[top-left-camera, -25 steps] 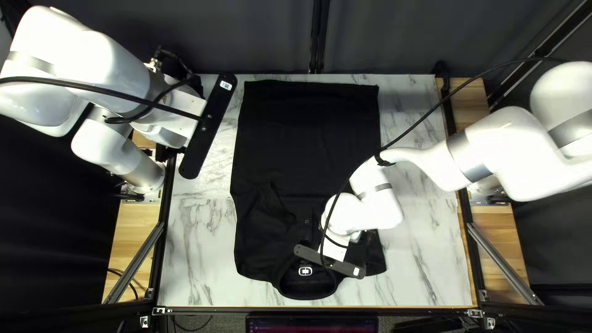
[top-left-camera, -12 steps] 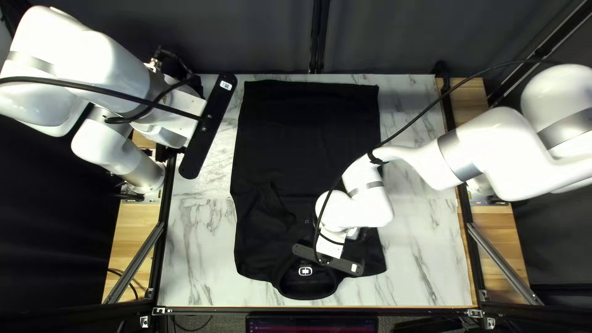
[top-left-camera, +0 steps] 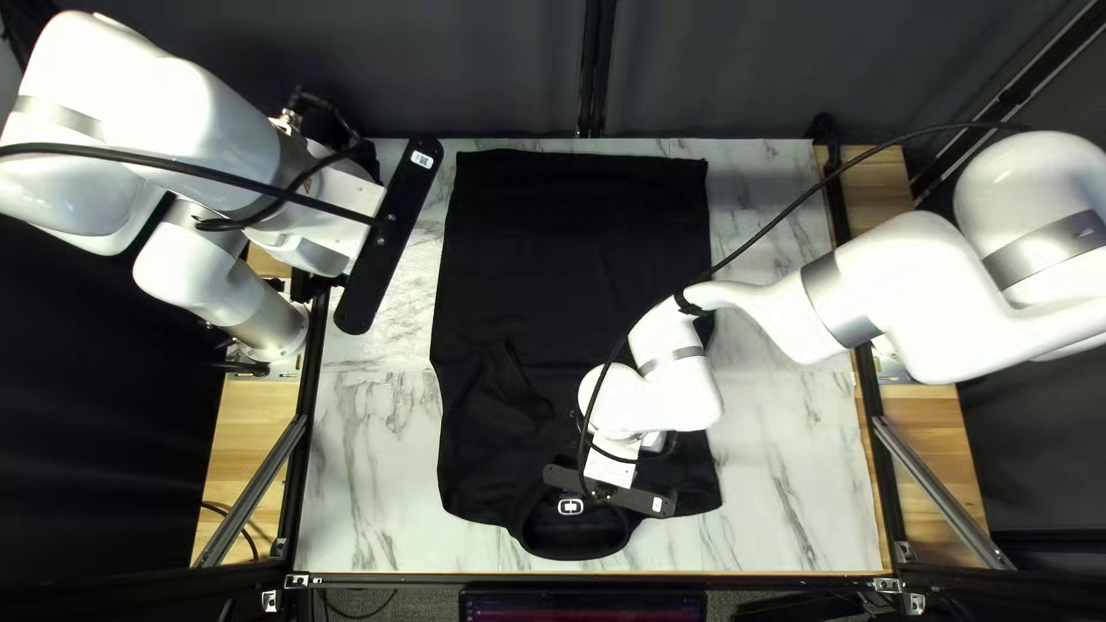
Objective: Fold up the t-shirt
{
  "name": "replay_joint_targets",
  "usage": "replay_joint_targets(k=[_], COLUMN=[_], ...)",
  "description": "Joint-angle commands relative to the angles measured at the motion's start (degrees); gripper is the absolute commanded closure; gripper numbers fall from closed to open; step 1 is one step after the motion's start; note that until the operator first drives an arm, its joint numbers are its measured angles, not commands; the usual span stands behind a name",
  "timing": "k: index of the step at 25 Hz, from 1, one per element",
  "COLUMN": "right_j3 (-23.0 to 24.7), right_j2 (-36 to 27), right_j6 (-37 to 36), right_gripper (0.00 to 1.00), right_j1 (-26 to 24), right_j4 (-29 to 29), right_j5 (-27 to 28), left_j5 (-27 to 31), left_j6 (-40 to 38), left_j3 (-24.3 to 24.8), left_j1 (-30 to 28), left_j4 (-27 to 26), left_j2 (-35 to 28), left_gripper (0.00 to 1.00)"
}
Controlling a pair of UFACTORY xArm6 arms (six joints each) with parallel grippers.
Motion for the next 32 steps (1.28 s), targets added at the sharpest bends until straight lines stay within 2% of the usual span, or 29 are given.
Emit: replay_joint_targets(k=[1, 2, 3, 7, 17, 21, 22, 25, 32], right_j3=[-1.42, -1.51, -1.74, -2.50, -5.17, -7.18, -7.41, -7.66, -7.23], right_j2=[0.67, 0.64, 0.69, 1.04, -0.56, 0.02, 0.13, 0.33, 0.59], right_j6=[-0.24, -0.22, -0.19, 0.01, 3.18, 4.50, 4.76, 6.59, 13.01], right_gripper=[0.83, 0.81, 0.88, 0.78, 0.77, 0.84, 0.90, 0.97, 1.00], right_j1=[0.12, 0.15, 0.20, 0.28, 1.21, 1.26, 1.28, 1.33, 1.15], right_j4=[-0.09, -0.10, -0.09, -0.07, -1.96, -3.19, -3.40, -4.76, -9.95], right_j5=[2.34, 2.60, 3.01, 3.97, 7.82, 8.76, 8.74, 7.61, 4.70], left_j5=[0.00, 0.00, 0.00, 0.00, 0.00, 0.00, 0.00, 0.00, 0.00], left_j6=[0.00, 0.00, 0.00, 0.00, 0.00, 0.00, 0.00, 0.00, 0.00], left_j3=[0.00, 0.00, 0.00, 0.00, 0.00, 0.00, 0.00, 0.00, 0.00], left_j1=[0.00, 0.00, 0.00, 0.00, 0.00, 0.00, 0.00, 0.00, 0.00], left_j4=[0.00, 0.00, 0.00, 0.00, 0.00, 0.00, 0.00, 0.00, 0.00], left_j2=[0.00, 0.00, 0.00, 0.00, 0.00, 0.00, 0.00, 0.00, 0.00], left_gripper=[0.00, 0.00, 0.00, 0.00, 0.00, 0.00, 0.00, 0.00, 0.00])
